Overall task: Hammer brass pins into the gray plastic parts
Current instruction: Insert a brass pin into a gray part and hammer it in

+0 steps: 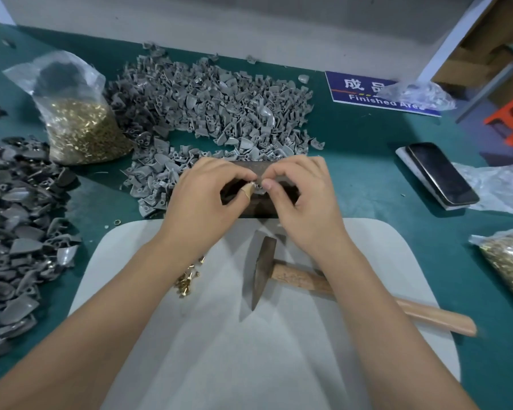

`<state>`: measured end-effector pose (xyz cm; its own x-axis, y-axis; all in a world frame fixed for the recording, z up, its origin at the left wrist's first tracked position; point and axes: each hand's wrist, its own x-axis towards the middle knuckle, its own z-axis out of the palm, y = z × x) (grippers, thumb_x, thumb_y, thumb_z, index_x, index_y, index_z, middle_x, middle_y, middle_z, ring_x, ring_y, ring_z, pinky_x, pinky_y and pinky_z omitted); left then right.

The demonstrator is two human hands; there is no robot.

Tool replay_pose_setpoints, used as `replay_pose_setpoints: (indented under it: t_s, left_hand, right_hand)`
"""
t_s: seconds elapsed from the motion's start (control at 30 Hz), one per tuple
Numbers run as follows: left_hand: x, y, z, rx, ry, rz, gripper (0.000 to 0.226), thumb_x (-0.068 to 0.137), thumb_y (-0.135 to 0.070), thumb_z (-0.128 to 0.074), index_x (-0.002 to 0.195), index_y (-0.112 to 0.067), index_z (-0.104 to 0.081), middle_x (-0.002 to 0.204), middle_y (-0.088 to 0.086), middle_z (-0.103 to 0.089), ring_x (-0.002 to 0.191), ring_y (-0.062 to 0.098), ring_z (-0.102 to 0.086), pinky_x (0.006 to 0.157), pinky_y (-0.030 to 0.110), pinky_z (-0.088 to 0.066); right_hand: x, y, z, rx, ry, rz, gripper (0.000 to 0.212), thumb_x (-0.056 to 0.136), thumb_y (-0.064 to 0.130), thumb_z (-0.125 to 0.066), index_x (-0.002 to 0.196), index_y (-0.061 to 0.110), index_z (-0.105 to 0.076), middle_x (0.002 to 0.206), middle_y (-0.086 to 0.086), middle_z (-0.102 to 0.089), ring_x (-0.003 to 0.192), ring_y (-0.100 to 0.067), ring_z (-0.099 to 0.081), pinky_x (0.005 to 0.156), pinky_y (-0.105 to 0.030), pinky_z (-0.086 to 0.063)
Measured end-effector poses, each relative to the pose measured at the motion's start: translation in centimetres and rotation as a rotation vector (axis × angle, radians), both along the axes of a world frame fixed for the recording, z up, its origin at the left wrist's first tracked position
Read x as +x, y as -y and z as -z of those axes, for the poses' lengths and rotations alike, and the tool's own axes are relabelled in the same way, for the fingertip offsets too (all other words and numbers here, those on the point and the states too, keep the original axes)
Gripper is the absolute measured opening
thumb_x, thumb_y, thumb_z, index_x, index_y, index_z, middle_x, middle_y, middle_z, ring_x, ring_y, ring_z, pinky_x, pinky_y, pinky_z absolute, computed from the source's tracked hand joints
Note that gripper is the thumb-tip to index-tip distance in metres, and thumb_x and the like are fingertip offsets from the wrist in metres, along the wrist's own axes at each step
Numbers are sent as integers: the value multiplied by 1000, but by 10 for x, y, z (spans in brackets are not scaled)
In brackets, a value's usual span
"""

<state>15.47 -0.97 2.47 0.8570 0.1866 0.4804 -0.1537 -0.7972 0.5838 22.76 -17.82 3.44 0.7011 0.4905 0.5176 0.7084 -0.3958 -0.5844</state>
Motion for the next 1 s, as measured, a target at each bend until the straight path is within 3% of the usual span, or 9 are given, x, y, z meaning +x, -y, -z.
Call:
replay_pose_setpoints:
  t_s: [0.27,0.4,0.63,0.77,1.0]
  left_hand:
    - [2,0,-1,-186,-51,15,12,89,-19,-77,100,-22,-79,101,-14,-72,108,10,-59,96,9,-34]
    - [2,-1,-2,-179,-68,27,10,90,-22,-76,99,-25,-78,101,-16,-72,109,10,-58,97,10,-33]
    - [1,1,-2,-177,-74,4,12,88,-17,-77,99,-23,-78,100,-14,-72,109,11,-57,96,10,-34]
    - [0,1,-4,-173,-67,16,10,89,-17,-76,98,-22,-78,100,-14,-72,109,12,-57,97,12,-34]
    - [0,1,-4,-177,-66,19,10,90,-18,-75,98,-23,-77,99,-19,-69,109,9,-54,98,13,-35]
  right_hand:
    - [-7,-9,-3,-133,37,66,4,90,16,-68,87,17,-70,97,6,-65,99,-24,-55,88,-46,-46]
    - [-7,-11,-6,-130,30,105,5,92,15,-65,89,18,-68,94,6,-64,96,-24,-56,88,-45,-45]
    - [-9,-9,-12,-312,147,89,5,92,19,-62,92,18,-66,100,5,-63,101,-21,-51,87,-40,-45]
    - [-10,-9,-14,-318,92,89,5,95,18,-62,94,17,-67,101,5,-62,102,-20,-50,84,-34,-42]
    - [-12,-13,-16,-382,44,99,8,97,16,-57,97,13,-65,104,-1,-60,107,-25,-48,91,-43,-44]
